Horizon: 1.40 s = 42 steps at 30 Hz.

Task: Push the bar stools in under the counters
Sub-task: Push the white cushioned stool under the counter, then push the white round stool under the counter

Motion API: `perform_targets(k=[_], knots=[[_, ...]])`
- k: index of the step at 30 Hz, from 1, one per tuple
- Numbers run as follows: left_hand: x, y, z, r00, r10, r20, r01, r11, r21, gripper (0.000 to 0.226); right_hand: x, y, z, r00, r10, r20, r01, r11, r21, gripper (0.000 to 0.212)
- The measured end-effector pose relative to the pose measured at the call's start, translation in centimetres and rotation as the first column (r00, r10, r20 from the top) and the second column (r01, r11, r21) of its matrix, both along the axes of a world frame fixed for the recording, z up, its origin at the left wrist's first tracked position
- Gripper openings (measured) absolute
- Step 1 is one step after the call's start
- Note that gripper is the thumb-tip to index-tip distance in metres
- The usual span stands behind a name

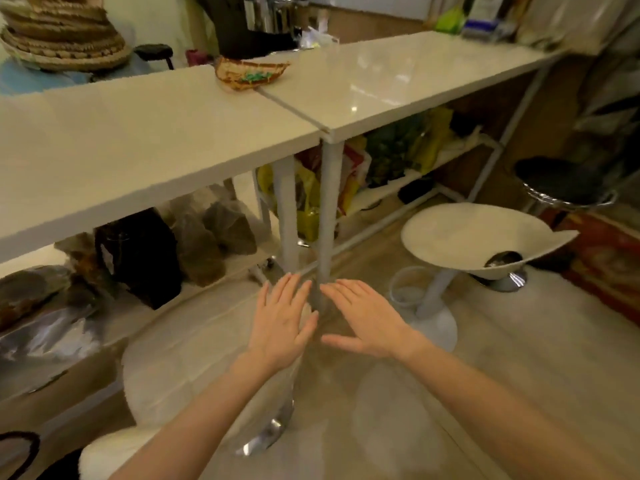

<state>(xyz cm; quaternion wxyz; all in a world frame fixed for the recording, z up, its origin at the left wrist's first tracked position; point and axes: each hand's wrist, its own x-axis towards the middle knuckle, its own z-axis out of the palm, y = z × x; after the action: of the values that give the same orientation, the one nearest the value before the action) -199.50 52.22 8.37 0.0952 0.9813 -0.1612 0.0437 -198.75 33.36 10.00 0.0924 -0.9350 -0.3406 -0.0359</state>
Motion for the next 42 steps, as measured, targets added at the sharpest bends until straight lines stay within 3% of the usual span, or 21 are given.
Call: perform_targets(k=[11, 21, 26, 30, 33, 42], knots=[[8.7, -25.0, 1.4, 0.949, -0.305, 0.083, 0.313, 0.942, -0.119, 0.062, 3.7, -26.8, 2.2, 0.888, -0.453, 0.078, 0.456, 0.890, -0.030, 0.080], [14.6, -46.0, 0.8, 0.930, -0.366, 0.026, 0.366, 0.920, -0.143, 0.062, 7.0, -47.8, 1.6, 0.845, -0.534, 0.029, 0.535, 0.841, -0.079, 0.090], [17.4, -52.7, -0.4, 0.913, -0.407, 0.015, 0.405, 0.904, -0.137, 0.072, 10.3, -54.3, 0.1, 0.849, -0.529, 0.000, 0.528, 0.848, -0.055, 0.090], [20.1, -57.1, -3.3, 0.916, -0.399, -0.041, 0.392, 0.913, -0.109, 0.056, 14.2, -58.3, -2.2, 0.857, -0.514, -0.022, 0.512, 0.856, -0.067, 0.094], [21.8, -59.8, -5.9, 0.910, -0.396, -0.125, 0.386, 0.917, -0.097, 0.057, 17.9, -60.9, -3.8, 0.866, -0.497, -0.052, 0.494, 0.867, -0.067, 0.101], [25.8, -64.6, -9.7, 0.899, -0.211, -0.383, 0.136, 0.968, -0.213, 0.061, 27.1, -66.0, -6.5, 0.916, -0.289, -0.278, 0.246, 0.953, -0.179, 0.103]])
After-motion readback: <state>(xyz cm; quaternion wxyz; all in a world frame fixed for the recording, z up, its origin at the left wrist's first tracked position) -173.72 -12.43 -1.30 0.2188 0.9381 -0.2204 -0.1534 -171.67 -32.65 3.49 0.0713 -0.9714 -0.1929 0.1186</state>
